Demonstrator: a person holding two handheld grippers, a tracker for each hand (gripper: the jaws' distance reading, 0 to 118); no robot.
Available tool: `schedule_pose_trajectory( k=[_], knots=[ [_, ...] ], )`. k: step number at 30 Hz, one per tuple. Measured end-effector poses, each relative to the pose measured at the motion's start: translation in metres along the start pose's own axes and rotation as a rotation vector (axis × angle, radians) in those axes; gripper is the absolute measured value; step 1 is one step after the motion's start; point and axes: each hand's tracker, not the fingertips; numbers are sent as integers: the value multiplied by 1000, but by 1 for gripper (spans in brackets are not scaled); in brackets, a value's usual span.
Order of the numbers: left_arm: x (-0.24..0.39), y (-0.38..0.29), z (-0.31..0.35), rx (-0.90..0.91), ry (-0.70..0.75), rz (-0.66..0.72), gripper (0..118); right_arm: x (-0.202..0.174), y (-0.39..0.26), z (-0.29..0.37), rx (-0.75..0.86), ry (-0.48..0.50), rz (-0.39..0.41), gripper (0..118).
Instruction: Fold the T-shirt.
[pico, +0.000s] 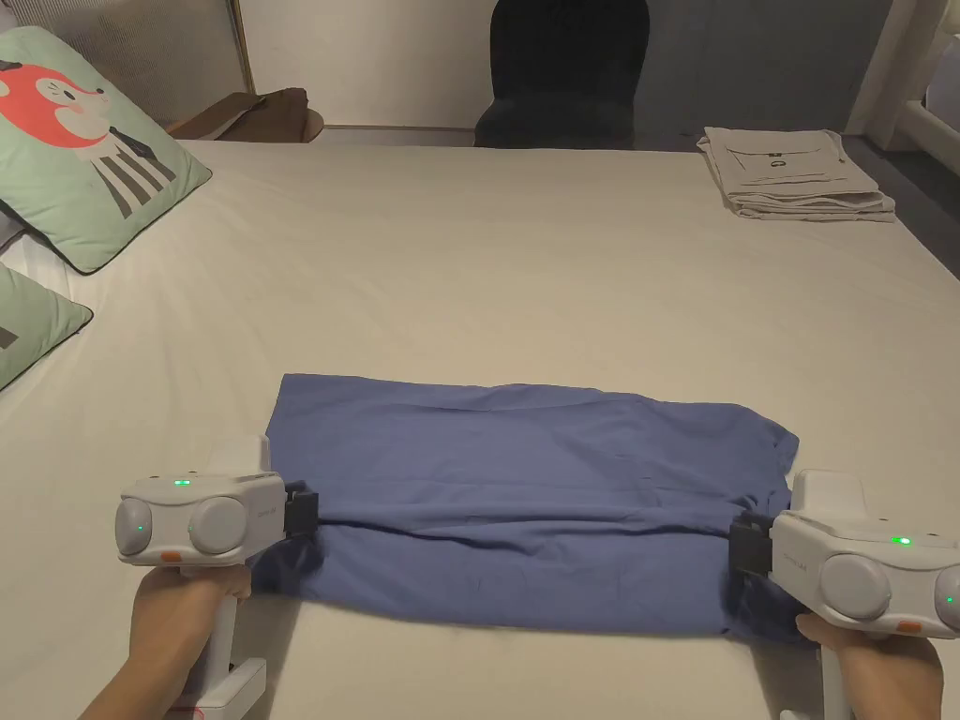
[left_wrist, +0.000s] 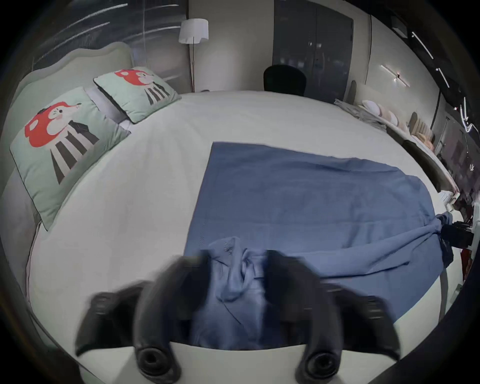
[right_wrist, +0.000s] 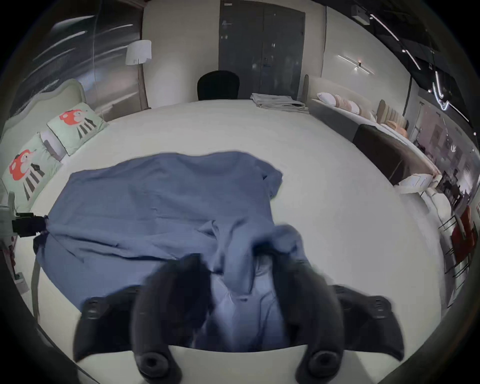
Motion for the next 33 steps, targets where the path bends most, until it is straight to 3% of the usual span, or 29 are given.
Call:
schedule_pose_trajectory(
  k=[1,2,11,16,19,20,22,23,24,25,33],
  knots=[
    [0,2,9,23,-8,-5,96,1,2,9,47,3,-11,99],
    [1,4,21,77,-21,-9,98,3,4,22,95,9,-17,103],
    [18,9,144,467,-113,90,98,-7,18,156,449,94,29,107],
    [32,-16,192,583,-93,52,98,-17,4,205,593,68,85,104],
    [40,-31,209,625,-68,2,94,-21,-5,223,636,56,106,71],
    [42,-35,212,637,-62,-13,87,-22,-8,227,647,55,100,47],
    [47,-42,219,672,-42,-60,63,-22,-10,229,662,53,103,11],
    [50,-45,222,684,-34,-83,38,-23,-11,228,667,48,107,0],
    [54,-46,225,679,-27,-97,12,-25,-12,229,674,37,108,0],
    [55,-47,225,679,-30,-93,0,-25,-14,228,677,43,109,0],
    [48,-34,199,546,-32,-121,0,-24,-12,222,650,61,96,0]
  ],
)
